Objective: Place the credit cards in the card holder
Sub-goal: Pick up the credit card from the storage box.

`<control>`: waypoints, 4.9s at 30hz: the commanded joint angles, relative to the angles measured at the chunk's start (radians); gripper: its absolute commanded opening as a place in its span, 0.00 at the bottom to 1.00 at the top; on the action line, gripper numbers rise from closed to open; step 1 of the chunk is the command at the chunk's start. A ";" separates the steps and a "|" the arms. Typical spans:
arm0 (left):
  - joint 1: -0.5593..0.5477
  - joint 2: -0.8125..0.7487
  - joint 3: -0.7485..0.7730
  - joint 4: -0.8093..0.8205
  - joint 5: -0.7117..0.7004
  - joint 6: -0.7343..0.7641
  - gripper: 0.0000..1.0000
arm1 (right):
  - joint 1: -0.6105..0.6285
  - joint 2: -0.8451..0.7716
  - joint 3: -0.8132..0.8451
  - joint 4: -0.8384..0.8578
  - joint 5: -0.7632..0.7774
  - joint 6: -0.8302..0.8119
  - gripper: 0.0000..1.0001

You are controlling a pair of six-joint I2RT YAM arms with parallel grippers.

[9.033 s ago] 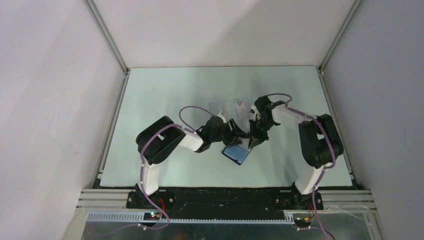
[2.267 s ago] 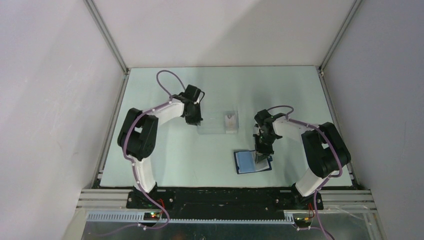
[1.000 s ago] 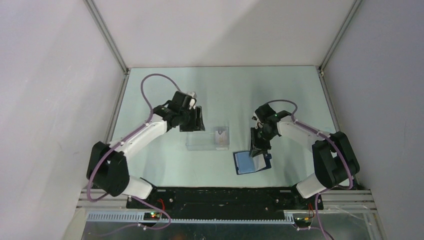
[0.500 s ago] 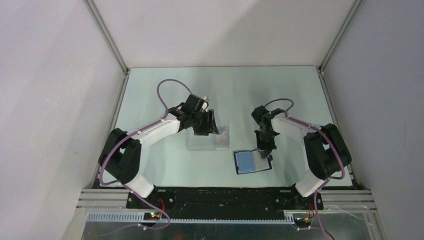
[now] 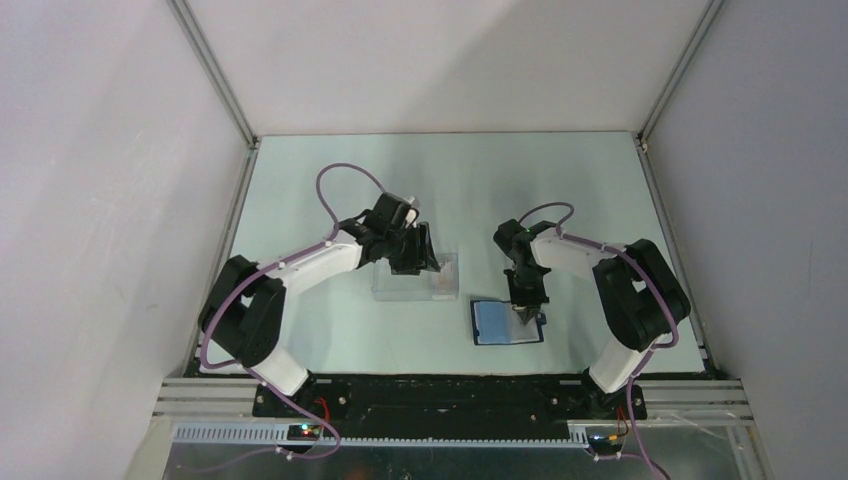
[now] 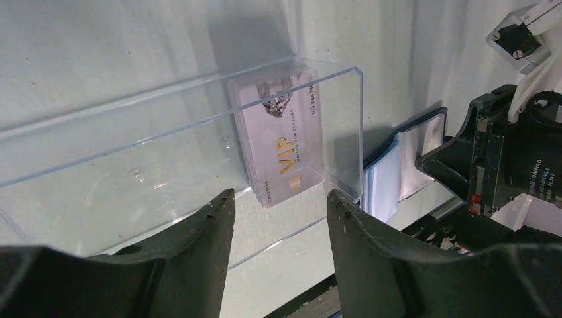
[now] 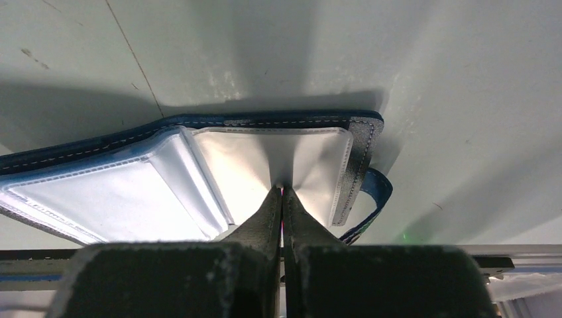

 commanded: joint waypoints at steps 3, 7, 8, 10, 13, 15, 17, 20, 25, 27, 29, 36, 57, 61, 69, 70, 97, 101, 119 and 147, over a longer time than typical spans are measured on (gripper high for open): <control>-0.005 -0.030 -0.014 0.036 0.016 -0.012 0.58 | 0.007 0.031 -0.027 0.028 -0.023 0.003 0.00; -0.005 -0.036 -0.015 0.043 0.028 -0.017 0.58 | -0.004 0.007 -0.027 0.052 -0.072 -0.015 0.00; -0.004 -0.037 -0.018 0.051 0.033 -0.021 0.58 | -0.010 -0.009 -0.027 0.058 -0.084 -0.021 0.01; -0.001 -0.037 -0.026 0.070 0.056 -0.035 0.58 | -0.020 -0.037 -0.026 0.082 -0.128 -0.033 0.03; 0.000 -0.036 -0.032 0.083 0.061 -0.046 0.58 | -0.040 -0.090 -0.027 0.104 -0.197 -0.035 0.17; 0.000 -0.035 -0.034 0.089 0.066 -0.048 0.58 | -0.052 -0.123 -0.027 0.121 -0.237 -0.033 0.23; 0.000 -0.033 -0.036 0.093 0.068 -0.048 0.58 | -0.064 -0.151 -0.027 0.141 -0.276 -0.027 0.27; 0.000 -0.028 -0.038 0.097 0.069 -0.051 0.57 | -0.073 -0.179 -0.026 0.172 -0.337 -0.020 0.29; 0.004 -0.014 -0.039 0.109 0.076 -0.057 0.53 | -0.079 -0.179 -0.014 0.223 -0.410 0.000 0.31; 0.006 -0.007 -0.041 0.114 0.079 -0.058 0.50 | -0.080 -0.169 -0.009 0.245 -0.437 0.011 0.30; 0.006 -0.001 -0.042 0.119 0.077 -0.058 0.49 | -0.079 -0.154 0.002 0.271 -0.466 0.026 0.30; 0.005 0.036 -0.042 0.119 0.060 -0.047 0.47 | -0.079 -0.085 0.058 0.297 -0.505 0.052 0.29; -0.015 0.105 -0.025 0.121 0.044 -0.038 0.24 | -0.046 -0.033 0.103 0.337 -0.530 0.094 0.27; -0.022 0.106 -0.020 0.119 0.041 -0.035 0.15 | -0.041 -0.029 0.112 0.335 -0.533 0.096 0.26; -0.031 0.093 -0.013 0.119 0.037 -0.039 0.03 | -0.037 -0.029 0.115 0.339 -0.541 0.100 0.25; -0.031 0.091 -0.012 0.119 0.039 -0.039 0.03 | -0.037 -0.029 0.116 0.340 -0.541 0.100 0.25; -0.052 0.051 -0.001 0.119 0.018 -0.036 0.18 | -0.021 -0.021 0.123 0.334 -0.543 0.097 0.24; -0.052 0.053 -0.006 0.117 0.005 -0.036 0.19 | -0.014 -0.026 0.126 0.308 -0.511 0.087 0.24; -0.051 0.062 -0.014 0.084 -0.050 -0.043 0.39 | 0.085 -0.076 0.105 -0.013 -0.040 0.030 0.05; -0.052 0.099 0.025 0.080 -0.041 -0.047 0.27 | 0.046 -0.111 -0.055 0.048 -0.094 0.026 0.00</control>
